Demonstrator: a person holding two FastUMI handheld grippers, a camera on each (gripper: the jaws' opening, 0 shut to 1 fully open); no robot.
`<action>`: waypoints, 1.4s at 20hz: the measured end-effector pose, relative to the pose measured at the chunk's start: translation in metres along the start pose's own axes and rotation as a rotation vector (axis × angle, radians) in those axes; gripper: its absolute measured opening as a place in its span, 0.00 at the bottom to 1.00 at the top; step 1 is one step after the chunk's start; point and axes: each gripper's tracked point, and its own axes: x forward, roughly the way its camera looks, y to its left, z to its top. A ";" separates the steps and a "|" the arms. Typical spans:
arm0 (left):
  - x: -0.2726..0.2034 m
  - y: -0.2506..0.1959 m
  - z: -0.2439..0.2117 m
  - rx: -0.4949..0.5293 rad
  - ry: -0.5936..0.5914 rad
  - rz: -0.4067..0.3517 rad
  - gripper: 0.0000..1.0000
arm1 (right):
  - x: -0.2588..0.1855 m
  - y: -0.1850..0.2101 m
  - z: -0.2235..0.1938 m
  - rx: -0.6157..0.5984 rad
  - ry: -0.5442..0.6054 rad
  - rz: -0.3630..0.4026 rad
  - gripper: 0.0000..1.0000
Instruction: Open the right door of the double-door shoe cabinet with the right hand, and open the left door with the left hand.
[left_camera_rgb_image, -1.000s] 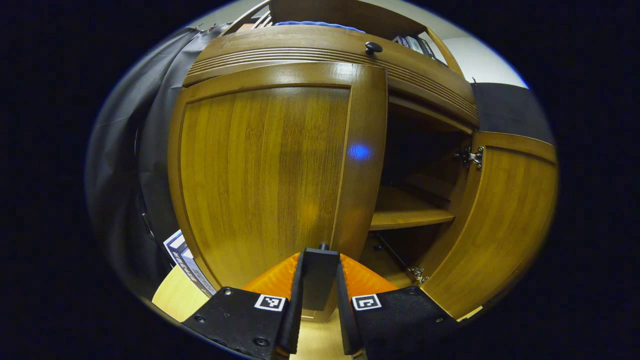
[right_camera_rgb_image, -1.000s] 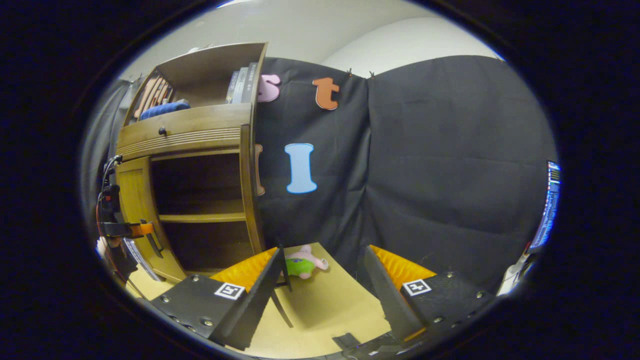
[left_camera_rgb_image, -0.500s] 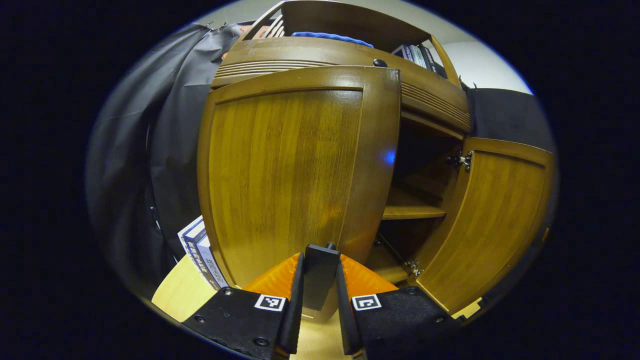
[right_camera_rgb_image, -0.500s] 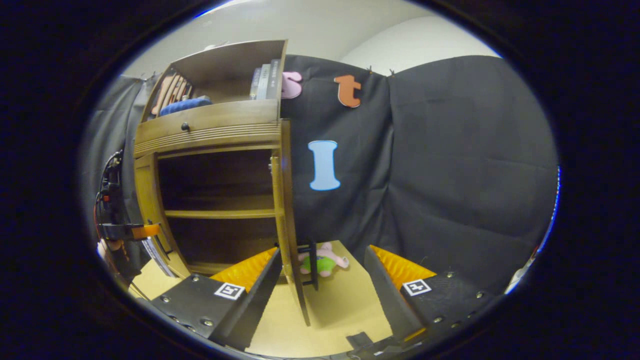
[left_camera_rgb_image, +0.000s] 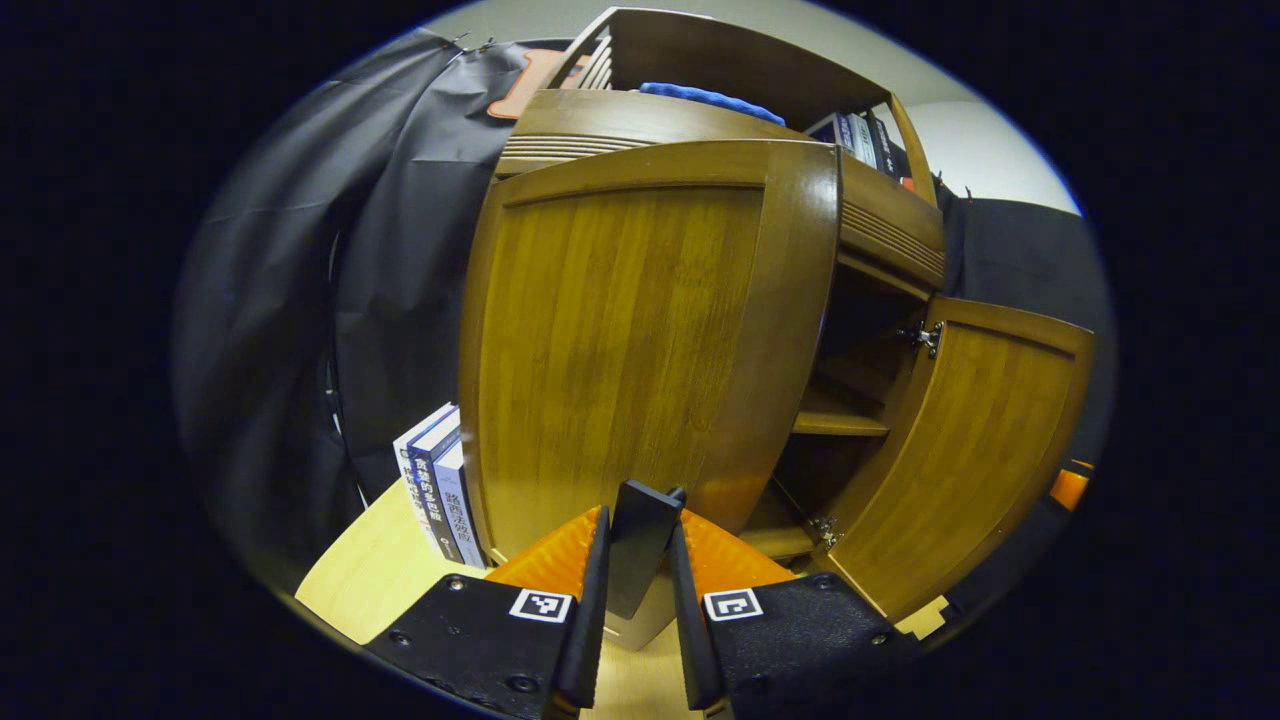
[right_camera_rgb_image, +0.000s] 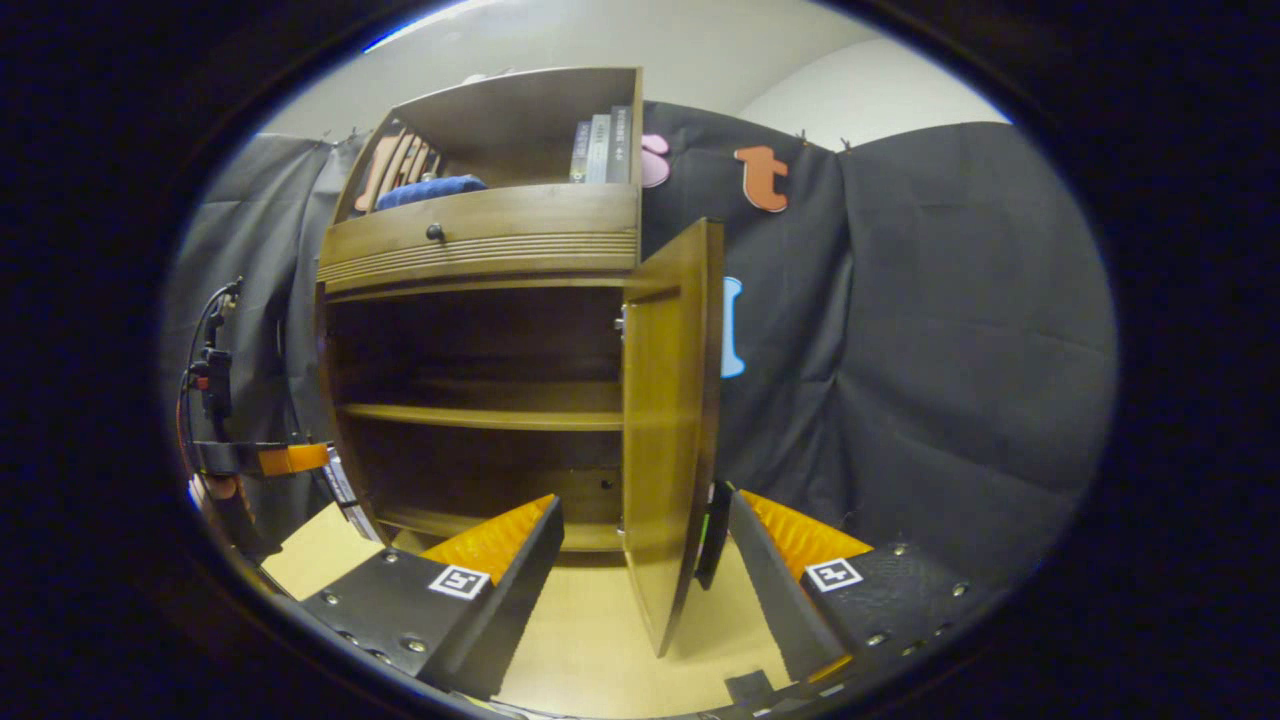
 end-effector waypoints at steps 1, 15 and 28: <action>-0.003 0.003 0.000 -0.011 0.000 0.002 0.34 | 0.003 0.006 0.000 -0.001 0.002 0.016 0.99; -0.045 0.045 0.003 -0.061 -0.003 0.065 0.27 | 0.040 0.078 0.001 0.004 0.015 0.199 0.99; -0.072 0.099 0.014 -0.101 -0.043 0.167 0.28 | 0.049 0.129 -0.003 0.002 0.036 0.318 0.99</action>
